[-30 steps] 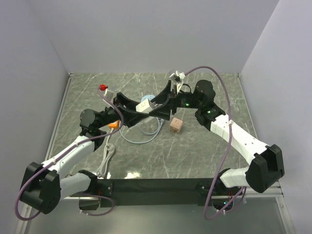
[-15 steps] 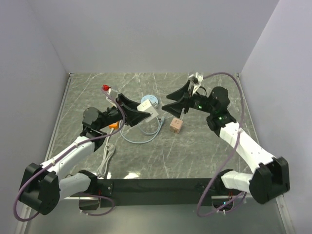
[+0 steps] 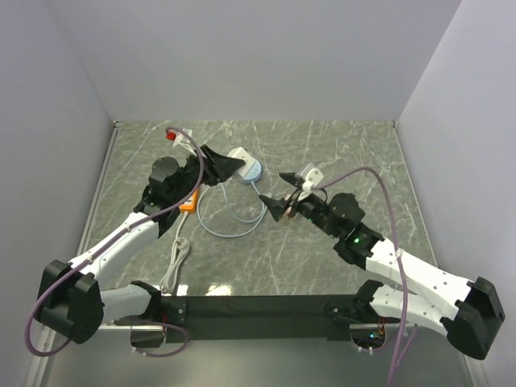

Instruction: Insert the plug

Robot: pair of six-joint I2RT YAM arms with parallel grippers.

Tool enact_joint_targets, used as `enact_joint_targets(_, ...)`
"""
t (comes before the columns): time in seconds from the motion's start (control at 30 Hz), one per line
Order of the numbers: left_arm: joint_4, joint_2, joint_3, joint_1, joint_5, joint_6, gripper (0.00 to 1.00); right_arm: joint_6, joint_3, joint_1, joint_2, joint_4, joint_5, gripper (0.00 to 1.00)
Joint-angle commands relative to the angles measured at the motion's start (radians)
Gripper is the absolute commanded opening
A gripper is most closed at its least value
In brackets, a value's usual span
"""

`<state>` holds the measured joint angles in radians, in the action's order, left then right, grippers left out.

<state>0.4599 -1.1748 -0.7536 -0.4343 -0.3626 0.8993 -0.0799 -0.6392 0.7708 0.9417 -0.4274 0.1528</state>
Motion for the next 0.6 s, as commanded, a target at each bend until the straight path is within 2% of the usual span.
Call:
enact_joint_targets(0.0, -0.141, 0.046, -0.087, -0.001, 0.165, 0.055, 0.01, -0.174, 0.027, 0.099, 0.026, -0.164, -0.310, 0.86)
enact_joint_targets(0.1, -0.274, 0.044, -0.127, -0.004, 0.246, 0.105, 0.01, -0.289, 0.044, 0.205, 0.096, -0.285, -0.514, 0.85)
enact_joint_targets(0.13, -0.305, 0.043, -0.144, -0.004, 0.266, 0.116, 0.01, -0.351, 0.050, 0.232, 0.117, -0.372, -0.556, 0.85)
enact_joint_targets(0.23, -0.323, 0.038, -0.138, -0.004, 0.243, 0.150, 0.01, -0.449, 0.036, 0.304, 0.225, -0.480, -0.683, 0.85)
enact_joint_targets(0.4, -0.354, 0.020, -0.151, -0.006, 0.209, 0.184, 0.01, -0.573, 0.007, 0.361, 0.354, -0.594, -0.762, 0.84)
enact_joint_targets(0.57, -0.357, 0.014, -0.156, -0.011, 0.189, 0.201, 0.01, -0.652, -0.004, 0.383, 0.416, -0.685, -0.774, 0.85)
